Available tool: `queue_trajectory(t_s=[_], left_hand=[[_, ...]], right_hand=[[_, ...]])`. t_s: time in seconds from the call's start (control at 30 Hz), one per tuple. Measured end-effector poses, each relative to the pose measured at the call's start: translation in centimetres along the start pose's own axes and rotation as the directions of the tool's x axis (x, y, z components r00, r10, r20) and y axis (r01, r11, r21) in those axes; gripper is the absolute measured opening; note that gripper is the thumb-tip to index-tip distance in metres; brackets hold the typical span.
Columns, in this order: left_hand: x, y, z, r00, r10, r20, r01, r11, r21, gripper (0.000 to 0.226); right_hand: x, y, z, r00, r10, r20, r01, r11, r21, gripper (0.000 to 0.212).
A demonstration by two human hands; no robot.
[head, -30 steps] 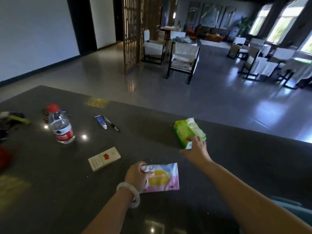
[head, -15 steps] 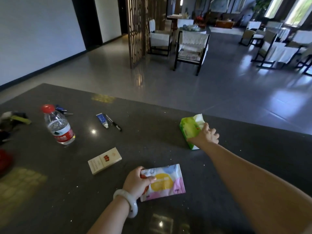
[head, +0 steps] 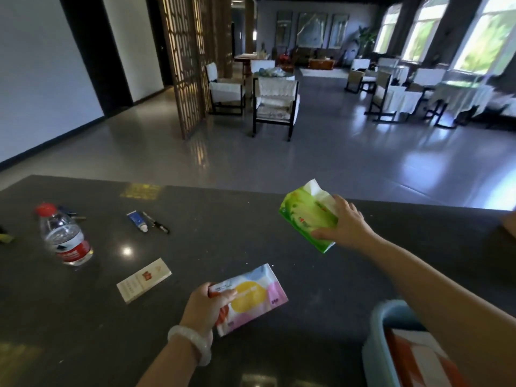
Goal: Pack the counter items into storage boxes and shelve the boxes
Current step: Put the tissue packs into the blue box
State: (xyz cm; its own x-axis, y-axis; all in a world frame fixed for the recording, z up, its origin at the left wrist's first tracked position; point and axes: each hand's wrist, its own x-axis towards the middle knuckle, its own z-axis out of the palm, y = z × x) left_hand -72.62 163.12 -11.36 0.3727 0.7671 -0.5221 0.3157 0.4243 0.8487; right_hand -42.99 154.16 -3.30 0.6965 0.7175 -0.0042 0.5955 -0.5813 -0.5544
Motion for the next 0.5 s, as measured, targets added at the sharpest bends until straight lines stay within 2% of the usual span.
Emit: queue_trajectory(t_s=[0.17, 0.33, 0.5], left_hand=[[-4.3, 1.9, 2.6, 0.991, 0.108, 0.082, -0.097, 0.987, -0.129, 0.027], [-8.5, 3.3, 6.7, 0.964, 0.128, 0.233, -0.060, 0.958, -0.279, 0.020], [-11.0, 3.1, 12.3, 0.966, 0.134, 0.223, -0.051, 0.939, -0.341, 0.021]], right_hand=[[-8.0, 3.7, -6.0, 0.996, 0.001, -0.086, -0.001, 1.000, 0.000, 0.119], [-15.8, 7.7, -10.3, 0.995, 0.042, -0.089, -0.043, 0.999, -0.019, 0.117], [-23.2, 12.1, -13.3, 0.996, 0.079, -0.028, -0.080, 0.996, -0.026, 0.114]])
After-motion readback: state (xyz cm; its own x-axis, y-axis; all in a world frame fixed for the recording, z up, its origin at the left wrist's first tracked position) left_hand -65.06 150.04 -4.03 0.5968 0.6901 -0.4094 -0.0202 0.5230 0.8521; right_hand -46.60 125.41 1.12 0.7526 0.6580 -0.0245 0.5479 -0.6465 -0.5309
